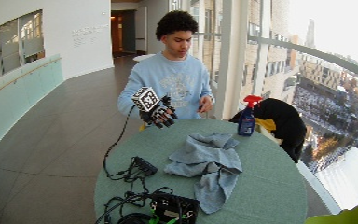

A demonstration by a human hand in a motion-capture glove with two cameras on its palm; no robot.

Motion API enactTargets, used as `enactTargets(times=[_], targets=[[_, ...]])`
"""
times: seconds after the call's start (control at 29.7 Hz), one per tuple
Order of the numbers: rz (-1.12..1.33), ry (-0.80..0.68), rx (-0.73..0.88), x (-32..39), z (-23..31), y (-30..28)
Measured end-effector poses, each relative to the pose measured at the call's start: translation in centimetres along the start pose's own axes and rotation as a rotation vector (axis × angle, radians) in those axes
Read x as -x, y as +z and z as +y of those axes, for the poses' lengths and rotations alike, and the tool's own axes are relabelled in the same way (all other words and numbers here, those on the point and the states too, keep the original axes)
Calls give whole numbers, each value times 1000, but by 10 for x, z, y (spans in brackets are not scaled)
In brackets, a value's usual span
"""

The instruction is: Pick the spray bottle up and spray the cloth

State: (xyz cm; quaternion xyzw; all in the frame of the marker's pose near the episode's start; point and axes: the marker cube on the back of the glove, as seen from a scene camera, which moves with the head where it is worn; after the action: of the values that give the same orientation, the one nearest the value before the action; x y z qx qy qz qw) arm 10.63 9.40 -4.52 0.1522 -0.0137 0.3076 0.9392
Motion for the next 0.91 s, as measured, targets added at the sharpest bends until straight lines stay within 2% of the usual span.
enactTargets(times=[0.91], targets=[[-13, 16, 1, -4, 9, 4]])
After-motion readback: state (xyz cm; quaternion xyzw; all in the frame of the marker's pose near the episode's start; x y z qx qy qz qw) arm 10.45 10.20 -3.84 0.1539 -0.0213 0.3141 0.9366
